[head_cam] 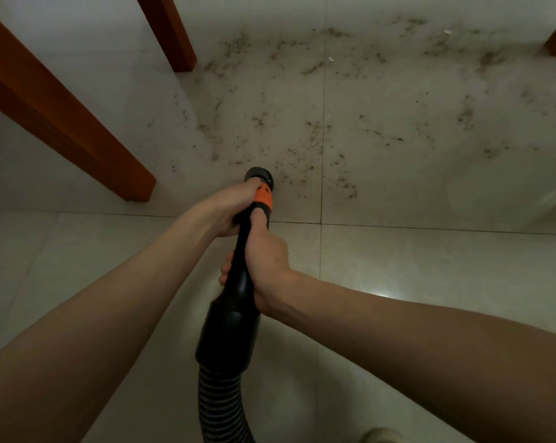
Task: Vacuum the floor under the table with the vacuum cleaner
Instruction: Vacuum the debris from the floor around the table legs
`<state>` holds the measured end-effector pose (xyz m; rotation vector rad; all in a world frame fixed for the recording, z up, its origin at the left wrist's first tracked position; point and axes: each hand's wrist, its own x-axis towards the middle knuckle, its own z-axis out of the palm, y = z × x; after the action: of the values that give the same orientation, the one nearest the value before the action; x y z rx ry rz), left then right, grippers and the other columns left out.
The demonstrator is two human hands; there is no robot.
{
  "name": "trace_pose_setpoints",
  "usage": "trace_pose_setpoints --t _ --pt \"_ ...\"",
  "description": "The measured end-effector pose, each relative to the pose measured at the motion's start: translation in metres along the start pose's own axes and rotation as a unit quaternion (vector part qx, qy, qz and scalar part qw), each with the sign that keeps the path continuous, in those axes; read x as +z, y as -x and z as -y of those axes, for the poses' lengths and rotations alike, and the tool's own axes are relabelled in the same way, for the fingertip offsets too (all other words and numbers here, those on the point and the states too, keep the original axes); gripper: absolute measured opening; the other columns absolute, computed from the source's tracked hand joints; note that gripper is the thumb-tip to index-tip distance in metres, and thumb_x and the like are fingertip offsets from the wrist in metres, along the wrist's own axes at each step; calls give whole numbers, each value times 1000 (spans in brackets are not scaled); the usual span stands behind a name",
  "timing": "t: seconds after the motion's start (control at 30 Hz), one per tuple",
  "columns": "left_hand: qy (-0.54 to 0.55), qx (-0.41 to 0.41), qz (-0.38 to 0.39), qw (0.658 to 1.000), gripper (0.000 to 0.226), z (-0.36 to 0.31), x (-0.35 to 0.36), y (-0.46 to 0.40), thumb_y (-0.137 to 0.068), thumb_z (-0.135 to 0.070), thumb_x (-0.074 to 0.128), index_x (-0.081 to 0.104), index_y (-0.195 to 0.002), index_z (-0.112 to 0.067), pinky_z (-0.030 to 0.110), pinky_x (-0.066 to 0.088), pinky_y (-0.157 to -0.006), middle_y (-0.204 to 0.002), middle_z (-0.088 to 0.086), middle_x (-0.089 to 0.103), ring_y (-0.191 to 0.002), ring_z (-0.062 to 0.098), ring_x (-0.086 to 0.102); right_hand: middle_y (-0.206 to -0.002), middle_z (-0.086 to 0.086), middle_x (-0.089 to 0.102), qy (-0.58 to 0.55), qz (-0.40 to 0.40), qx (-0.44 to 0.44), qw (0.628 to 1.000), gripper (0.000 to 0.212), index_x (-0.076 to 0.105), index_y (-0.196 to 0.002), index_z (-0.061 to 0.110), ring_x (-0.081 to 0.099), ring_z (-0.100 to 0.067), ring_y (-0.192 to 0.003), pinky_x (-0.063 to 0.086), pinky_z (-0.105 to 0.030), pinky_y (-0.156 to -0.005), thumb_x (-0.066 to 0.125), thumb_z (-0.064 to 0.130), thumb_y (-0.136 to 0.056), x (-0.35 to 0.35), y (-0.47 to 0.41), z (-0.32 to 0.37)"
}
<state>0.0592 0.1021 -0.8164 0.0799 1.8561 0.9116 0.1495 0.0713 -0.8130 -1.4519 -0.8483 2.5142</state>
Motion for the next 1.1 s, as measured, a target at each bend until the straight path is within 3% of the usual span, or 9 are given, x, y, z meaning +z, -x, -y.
trace_pose_setpoints --t 0.43,0.7,1.1 --pt "-36 0 6 999 36 -8 28 3 -100 -35 35 48 -78 -11 23 40 -49 -68 4 49 -57 13 47 -50 -9 47 -44 -16 1 999 59 56 -109 -4 47 -16 -31 43 -21 -37 40 51 -98 -20 9 14" --pt "-4 4 -22 1000 38 -21 32 -10 -99 -41 38 49 -80 -10 23 42 -48 -71 6 51 -58 14 49 -40 -5 47 -56 6 -1 998 53 56 -90 1 46 -16 -30 44 -20 -37 42 51 -97 -24 -7 32" --pt "31 24 -27 999 38 -33 35 -21 -99 -41 37 49 -78 -11 23 42 -56 -76 7 53 -63 15 50 -40 -5 48 -52 15 -2 999 53 56 -84 3 48 -16 -32 44 -21 -37 41 52 -97 -24 -26 46"
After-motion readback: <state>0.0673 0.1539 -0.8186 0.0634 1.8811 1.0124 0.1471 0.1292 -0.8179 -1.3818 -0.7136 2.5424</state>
